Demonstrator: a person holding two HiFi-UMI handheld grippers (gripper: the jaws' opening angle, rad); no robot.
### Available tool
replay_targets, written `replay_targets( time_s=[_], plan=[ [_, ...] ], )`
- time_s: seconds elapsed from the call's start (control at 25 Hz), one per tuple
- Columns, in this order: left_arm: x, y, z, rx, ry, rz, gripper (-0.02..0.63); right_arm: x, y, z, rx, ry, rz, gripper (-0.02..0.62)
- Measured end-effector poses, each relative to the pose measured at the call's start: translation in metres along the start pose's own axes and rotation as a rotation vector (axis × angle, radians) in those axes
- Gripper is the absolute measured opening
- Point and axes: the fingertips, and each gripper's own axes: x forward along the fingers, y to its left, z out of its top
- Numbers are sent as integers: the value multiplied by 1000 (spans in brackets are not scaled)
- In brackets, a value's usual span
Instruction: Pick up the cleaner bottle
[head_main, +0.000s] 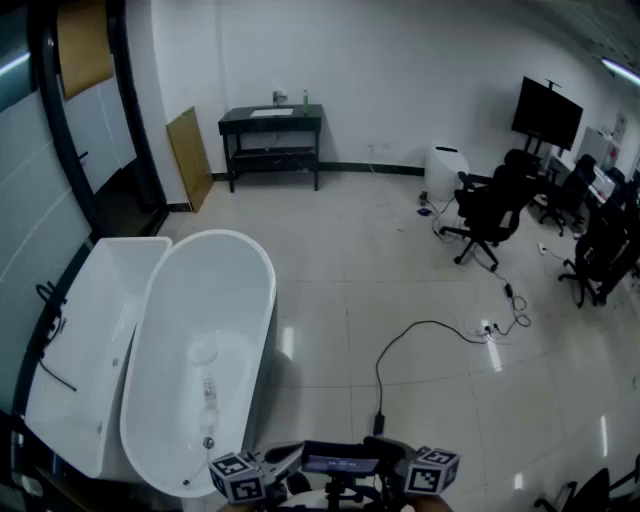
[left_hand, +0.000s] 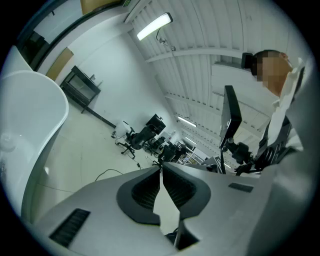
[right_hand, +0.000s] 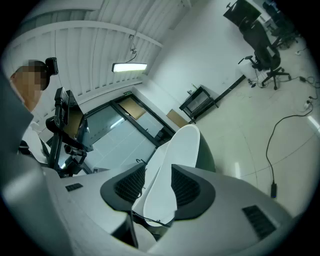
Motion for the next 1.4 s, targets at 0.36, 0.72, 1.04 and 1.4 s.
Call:
replay_targets(
  time_s=[0.36,0.72,1.04,1.4],
  plan=[
    [36,-10,9,16,-44,53,12,-41,-42,32,-57,-68,-115,141],
    [46,-28,12,44,-64,60,12,-59,-49,44,-174,-89,-212,117],
    [25,-27,50,95,-72,51,12,-38,-21,61,-267,-129,-249,103],
    [10,-18,45,90,-31,48,12,-12,-19,50,-275,-116,-293,92]
  ],
)
